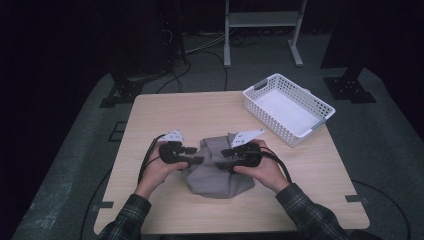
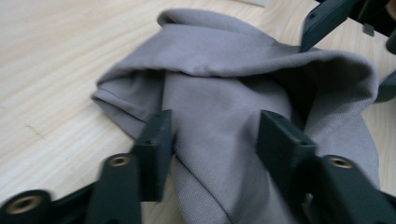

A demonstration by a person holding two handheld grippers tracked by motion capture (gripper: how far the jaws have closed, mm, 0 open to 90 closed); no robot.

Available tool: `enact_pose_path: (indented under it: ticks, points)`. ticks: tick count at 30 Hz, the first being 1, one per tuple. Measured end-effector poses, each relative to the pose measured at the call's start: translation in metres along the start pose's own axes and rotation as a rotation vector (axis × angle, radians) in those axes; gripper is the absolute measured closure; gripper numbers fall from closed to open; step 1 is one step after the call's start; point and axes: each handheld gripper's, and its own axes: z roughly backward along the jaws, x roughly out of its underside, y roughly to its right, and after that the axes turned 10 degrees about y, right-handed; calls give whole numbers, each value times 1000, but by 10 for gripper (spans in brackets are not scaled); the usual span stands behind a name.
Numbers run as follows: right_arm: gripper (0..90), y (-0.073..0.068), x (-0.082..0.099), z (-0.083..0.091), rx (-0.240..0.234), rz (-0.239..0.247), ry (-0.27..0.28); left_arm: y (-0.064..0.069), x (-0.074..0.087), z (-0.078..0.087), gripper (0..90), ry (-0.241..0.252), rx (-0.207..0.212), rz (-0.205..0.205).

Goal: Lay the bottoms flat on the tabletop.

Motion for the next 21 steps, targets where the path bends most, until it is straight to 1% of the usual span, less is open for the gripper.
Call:
enact_pose_path:
  ticks: [2,3,4,6,8,10,12,14,17,21]
  points:
    - [586,0,2,-7,12,13,-23,0,1,-2,580,-17,9,-2]
    - [684,0,4,-9,15,12,-36,1,1,-3,648,-25,14,2]
    - [762,0,5,-10,17,14,-38,1,0,-3,713,-32,16,-1]
    - [863,1,7,-9,25,19,-43,2,-1,-4,822,-42,17,21]
    - [880,3,8,-5,31,18,-43,2,-2,-3,848,-43,10,28]
    - [882,5,8,2,46,14,-42,2,-4,0,854,-32,-9,21]
    - [884,9,8,10,63,6,-40,0,-6,6,856,-18,-38,16]
    - [885,13,9,18,90,10,-35,-3,-7,12,857,-9,-70,16]
    - [886,21,12,30,121,-6,-32,-8,-7,21,858,14,-99,30]
    - [887,31,16,45,164,-35,-26,-13,-8,31,858,36,-132,34]
